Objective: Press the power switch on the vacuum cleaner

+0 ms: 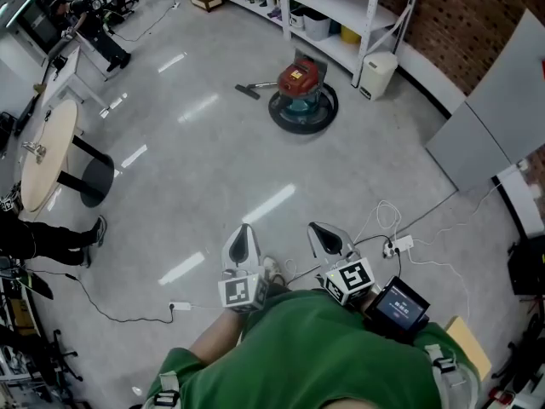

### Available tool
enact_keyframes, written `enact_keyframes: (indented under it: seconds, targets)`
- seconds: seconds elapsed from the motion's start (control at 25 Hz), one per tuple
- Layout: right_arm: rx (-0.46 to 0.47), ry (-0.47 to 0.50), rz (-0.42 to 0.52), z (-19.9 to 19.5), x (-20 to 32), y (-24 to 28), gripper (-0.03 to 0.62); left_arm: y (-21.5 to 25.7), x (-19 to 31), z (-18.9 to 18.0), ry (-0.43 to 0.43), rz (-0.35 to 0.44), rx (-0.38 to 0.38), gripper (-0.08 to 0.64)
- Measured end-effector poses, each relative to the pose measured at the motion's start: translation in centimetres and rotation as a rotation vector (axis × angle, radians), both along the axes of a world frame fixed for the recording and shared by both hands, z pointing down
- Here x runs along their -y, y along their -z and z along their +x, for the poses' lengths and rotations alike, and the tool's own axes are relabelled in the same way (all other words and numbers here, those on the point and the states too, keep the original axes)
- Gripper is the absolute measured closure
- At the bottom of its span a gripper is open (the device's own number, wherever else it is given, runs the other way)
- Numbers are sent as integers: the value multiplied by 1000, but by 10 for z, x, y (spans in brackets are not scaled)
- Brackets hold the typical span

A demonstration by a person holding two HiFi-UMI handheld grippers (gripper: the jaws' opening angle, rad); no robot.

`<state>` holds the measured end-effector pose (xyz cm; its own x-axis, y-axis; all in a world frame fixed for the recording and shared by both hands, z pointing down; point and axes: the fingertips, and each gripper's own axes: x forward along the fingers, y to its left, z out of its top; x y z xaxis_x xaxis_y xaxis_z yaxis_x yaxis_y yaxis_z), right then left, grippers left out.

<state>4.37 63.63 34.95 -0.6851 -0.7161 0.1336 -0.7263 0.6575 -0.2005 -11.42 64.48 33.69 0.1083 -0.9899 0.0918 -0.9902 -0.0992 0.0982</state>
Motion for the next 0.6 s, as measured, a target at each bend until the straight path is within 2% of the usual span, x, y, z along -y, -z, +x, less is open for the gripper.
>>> enact_keyframes:
  seconds: [0.24,0.6]
  targets:
    - [-19,-16,-1,-49,46,-2,591,-3,44,-52,-6,-3,-19,554]
    - [-59,12,4,-136,94,-8,591,-17,86,-139,19,-9,-42,554]
